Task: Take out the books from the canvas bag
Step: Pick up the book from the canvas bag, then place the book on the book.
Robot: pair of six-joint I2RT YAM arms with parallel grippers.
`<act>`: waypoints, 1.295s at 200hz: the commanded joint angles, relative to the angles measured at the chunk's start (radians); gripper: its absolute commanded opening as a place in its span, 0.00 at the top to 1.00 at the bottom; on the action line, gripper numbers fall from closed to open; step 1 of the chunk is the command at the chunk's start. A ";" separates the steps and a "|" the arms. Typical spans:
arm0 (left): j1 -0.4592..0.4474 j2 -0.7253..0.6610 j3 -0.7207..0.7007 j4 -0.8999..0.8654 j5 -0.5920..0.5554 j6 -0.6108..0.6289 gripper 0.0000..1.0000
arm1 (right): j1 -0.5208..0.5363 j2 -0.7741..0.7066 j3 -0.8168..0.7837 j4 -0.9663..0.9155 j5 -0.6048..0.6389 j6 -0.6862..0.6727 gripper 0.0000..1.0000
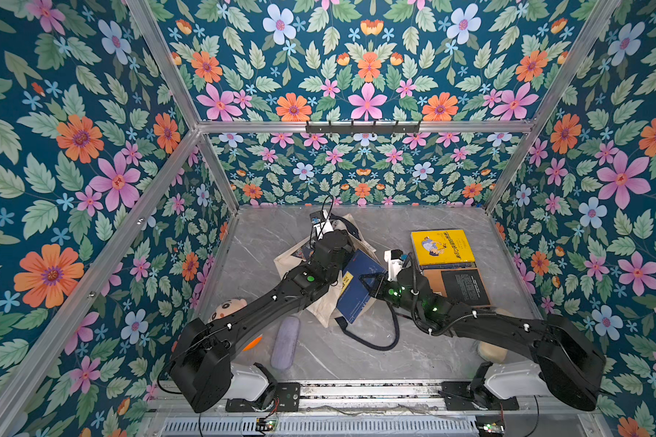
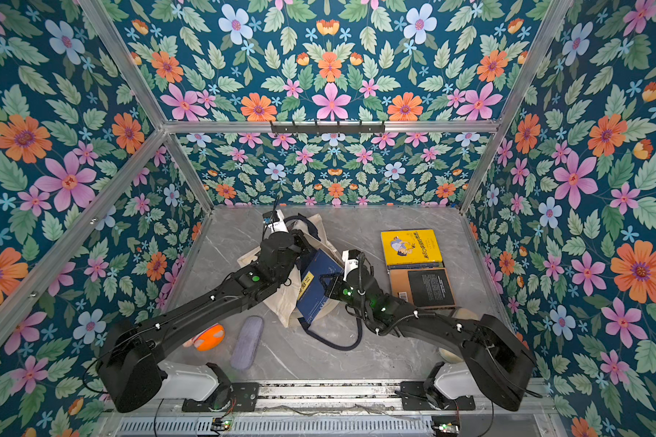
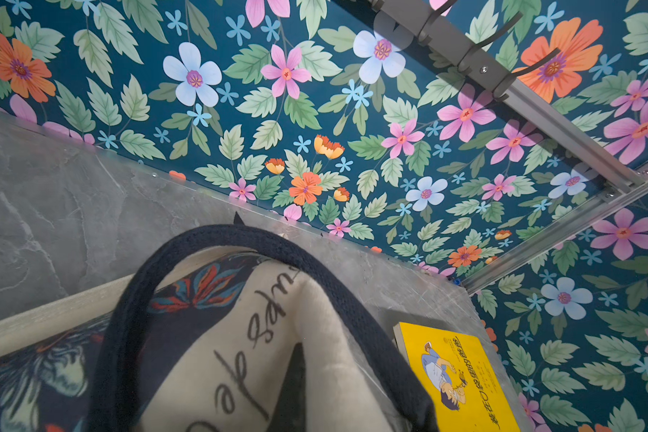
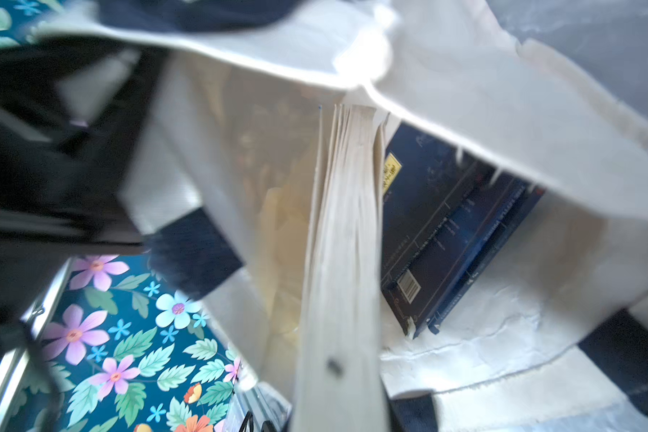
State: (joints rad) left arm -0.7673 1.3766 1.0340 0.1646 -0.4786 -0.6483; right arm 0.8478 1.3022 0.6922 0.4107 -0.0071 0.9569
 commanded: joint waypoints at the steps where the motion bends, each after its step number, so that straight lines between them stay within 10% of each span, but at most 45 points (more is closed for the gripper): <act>1: 0.005 0.001 0.007 0.080 0.054 0.049 1.00 | 0.000 -0.091 -0.010 -0.093 0.070 -0.051 1.00; 57: 0.020 0.055 0.047 0.072 0.156 0.161 1.00 | -0.037 -0.384 -0.048 -0.323 0.231 -0.101 1.00; 156: 0.023 0.035 0.059 0.056 0.220 0.279 1.00 | -0.437 -0.738 -0.112 -0.674 0.211 -0.022 1.00; 214: 0.022 0.042 0.064 0.049 0.277 0.265 1.00 | -0.787 -0.736 -0.206 -0.606 -0.058 0.044 1.00; 259: 0.022 0.052 0.064 0.050 0.310 0.256 1.00 | -0.825 -0.635 -0.259 -0.464 -0.069 0.055 1.00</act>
State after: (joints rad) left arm -0.7452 1.4254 1.0855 0.1585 -0.2070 -0.3870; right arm 0.0292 0.6319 0.4496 -0.1864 -0.0467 0.9890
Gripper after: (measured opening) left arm 0.049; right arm 0.112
